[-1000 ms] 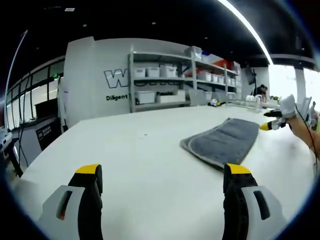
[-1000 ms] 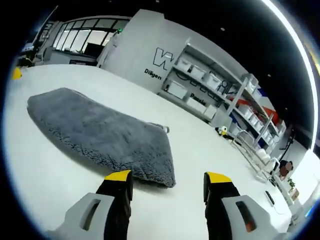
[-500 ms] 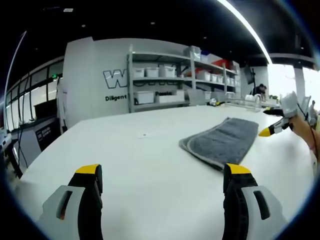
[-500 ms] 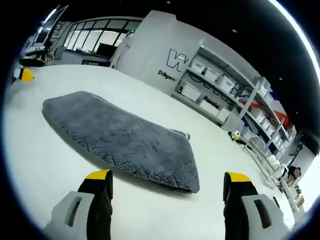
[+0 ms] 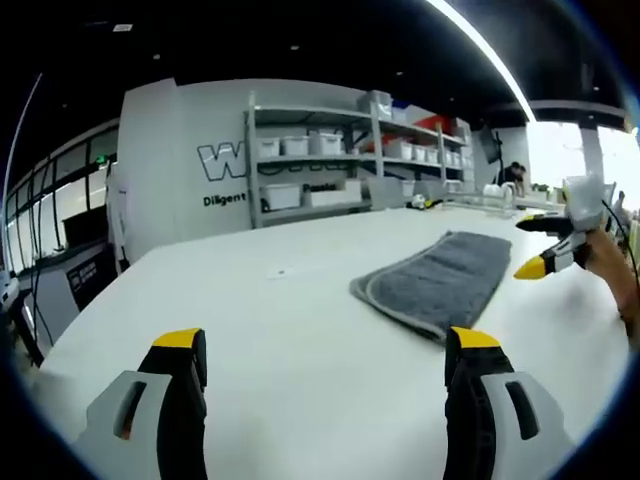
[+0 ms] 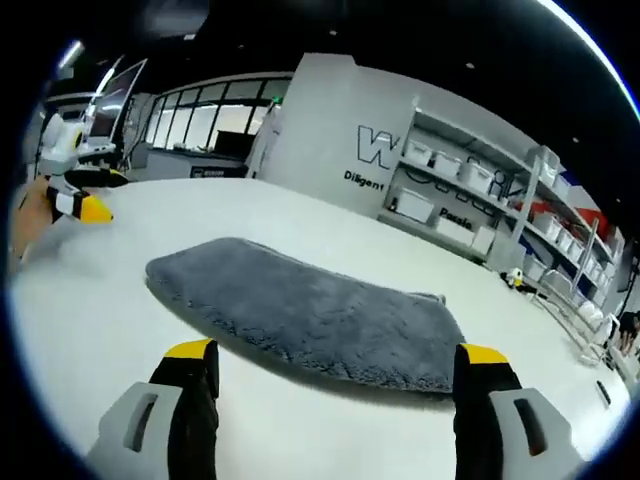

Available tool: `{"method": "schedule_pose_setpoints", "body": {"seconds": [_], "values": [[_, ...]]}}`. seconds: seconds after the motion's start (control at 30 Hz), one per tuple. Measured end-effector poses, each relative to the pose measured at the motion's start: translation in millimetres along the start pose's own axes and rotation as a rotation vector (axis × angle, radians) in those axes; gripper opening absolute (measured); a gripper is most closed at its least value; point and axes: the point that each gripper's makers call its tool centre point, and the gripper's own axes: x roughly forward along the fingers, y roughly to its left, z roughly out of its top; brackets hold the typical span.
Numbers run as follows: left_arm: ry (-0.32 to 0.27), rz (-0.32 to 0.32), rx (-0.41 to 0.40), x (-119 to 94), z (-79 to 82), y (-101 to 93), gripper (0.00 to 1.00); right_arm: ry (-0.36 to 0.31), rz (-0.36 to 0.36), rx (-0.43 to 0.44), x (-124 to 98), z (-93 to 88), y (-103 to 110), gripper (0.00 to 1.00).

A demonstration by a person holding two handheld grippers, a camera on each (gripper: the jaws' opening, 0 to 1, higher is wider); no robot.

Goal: Open the folded towel by lifting each exposed corner and separating the folded layers until the towel lies flat within the target outline without major curled edges

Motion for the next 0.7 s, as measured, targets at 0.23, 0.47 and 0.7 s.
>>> {"method": "schedule_pose_setpoints", "body": {"seconds": [0.23,0.47,0.7], "values": [[-0.020,-0.011,0.005,0,4.7,-3.5,0.95,-0.025,0.062,0.027,-4,3.7,20,0.97],[0.011,-0.042,0.055,8,-1.1,-19.1,0.94,-0.055,0.067,0.055,-10,6.2,19,0.94],[0.024,-0.109,0.080,16,-7.8,-37.4,0.89,-0.068,0.111,0.068,-11,10.2,29,0.94]]}}
